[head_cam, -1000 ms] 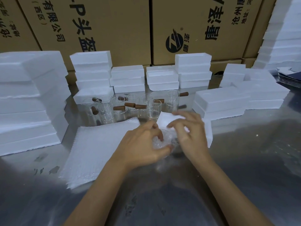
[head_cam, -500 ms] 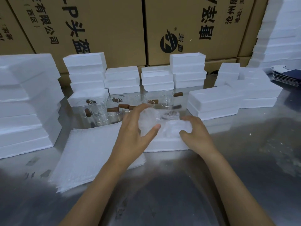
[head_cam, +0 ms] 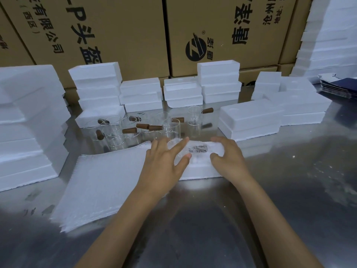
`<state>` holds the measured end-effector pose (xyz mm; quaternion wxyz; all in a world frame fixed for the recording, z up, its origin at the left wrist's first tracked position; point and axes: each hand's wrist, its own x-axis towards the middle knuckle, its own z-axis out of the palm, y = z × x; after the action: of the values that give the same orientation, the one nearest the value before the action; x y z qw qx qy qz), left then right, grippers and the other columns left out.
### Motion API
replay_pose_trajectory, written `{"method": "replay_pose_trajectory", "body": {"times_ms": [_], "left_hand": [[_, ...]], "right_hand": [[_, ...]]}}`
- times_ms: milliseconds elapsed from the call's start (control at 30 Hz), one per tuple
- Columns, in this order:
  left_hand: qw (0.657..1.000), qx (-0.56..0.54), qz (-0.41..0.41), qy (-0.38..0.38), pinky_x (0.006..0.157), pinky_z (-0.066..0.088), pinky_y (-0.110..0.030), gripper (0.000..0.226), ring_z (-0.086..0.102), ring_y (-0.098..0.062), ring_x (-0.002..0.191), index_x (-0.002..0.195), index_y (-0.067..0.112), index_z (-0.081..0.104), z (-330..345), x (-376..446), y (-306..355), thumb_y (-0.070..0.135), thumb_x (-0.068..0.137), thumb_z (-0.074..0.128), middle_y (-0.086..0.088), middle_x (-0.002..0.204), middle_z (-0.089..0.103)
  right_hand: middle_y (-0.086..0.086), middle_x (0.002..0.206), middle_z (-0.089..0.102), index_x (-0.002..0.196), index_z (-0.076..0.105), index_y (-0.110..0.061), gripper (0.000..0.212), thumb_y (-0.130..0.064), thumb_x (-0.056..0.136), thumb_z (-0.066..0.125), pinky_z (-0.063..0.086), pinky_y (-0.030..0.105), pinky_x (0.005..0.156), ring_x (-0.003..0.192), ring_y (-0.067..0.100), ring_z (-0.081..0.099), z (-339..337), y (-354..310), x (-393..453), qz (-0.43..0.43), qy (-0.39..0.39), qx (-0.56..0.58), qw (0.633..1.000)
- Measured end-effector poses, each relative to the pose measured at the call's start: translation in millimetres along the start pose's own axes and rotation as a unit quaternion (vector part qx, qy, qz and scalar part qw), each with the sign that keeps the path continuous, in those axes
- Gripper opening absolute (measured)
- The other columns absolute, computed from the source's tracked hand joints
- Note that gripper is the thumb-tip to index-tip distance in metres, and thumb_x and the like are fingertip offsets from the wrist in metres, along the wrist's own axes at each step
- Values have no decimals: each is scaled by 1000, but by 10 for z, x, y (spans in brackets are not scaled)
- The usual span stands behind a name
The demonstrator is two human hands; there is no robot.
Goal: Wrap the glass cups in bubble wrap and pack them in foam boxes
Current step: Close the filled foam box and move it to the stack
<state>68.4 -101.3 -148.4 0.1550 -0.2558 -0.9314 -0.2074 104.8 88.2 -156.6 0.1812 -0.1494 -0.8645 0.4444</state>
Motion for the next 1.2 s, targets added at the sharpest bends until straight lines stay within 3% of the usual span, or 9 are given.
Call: {"method": "replay_pose_trajectory", "body": {"times_ms": [133,233,300,400,500,700,967,1100,1200], "left_hand": [[998,54,-17,-4,114,25,-42,52,20,-20,141,152,49,26,-4,-46,60,58,100,29,-3,156,31],[999,32,-15,-22,113,23,-41,54,19,-19,140,151,51,22,-41,-107,107,61,98,21,-1,156,29],[999,-33,-24,-29,112,21,-39,56,19,-15,142,149,55,22,-109,-75,95,68,96,15,4,153,31],[979,-195,-54,24,109,30,-37,49,35,-17,137,149,50,28,-234,237,-5,56,100,35,3,148,39],[957,-253,-130,49,86,51,-35,51,53,-20,117,147,36,33,-295,826,-168,33,100,51,-5,140,45],[987,-99,-127,-19,100,41,-34,47,43,-29,130,144,19,42,-39,2021,-470,24,98,53,-14,147,38],[991,80,-73,-77,115,27,-40,74,30,-32,143,154,7,26,527,3087,-564,10,89,61,-16,154,35],[977,173,-80,-98,121,8,-49,82,30,-33,142,156,14,16,750,3287,-609,13,87,60,-17,147,39],[966,238,-48,-86,121,11,-48,79,36,-36,136,153,12,18,840,3288,-612,20,88,62,-18,141,41]], "right_hand": [[-9,129,56,115,66,-33,38,-12,88,49,42,35,103,117,14,52,-1,-11,3,33,27,73,996],[-12,96,72,79,77,-30,25,-20,84,55,50,27,78,90,11,63,-71,-70,60,152,51,271,949],[-4,83,73,67,77,-26,22,-26,79,59,52,32,76,81,20,66,-98,-108,141,200,45,307,929],[2,76,69,64,71,-18,20,-25,79,60,53,35,71,73,24,63,-100,-179,332,230,40,295,927],[2,62,64,75,68,-12,16,-23,79,57,50,31,61,61,21,59,-85,-197,496,237,34,294,925],[-9,65,63,70,64,-19,26,-34,87,51,36,27,60,67,8,56,136,-34,638,124,125,124,977],[-15,61,59,63,56,-24,29,-36,88,46,34,27,56,57,9,53,237,72,705,83,177,103,975],[-20,60,55,56,46,-22,30,-32,85,45,31,26,52,60,0,50,264,68,716,75,176,96,977],[-19,59,54,54,41,-19,34,-31,86,45,31,26,52,62,0,50,269,69,723,81,178,85,977]]}}
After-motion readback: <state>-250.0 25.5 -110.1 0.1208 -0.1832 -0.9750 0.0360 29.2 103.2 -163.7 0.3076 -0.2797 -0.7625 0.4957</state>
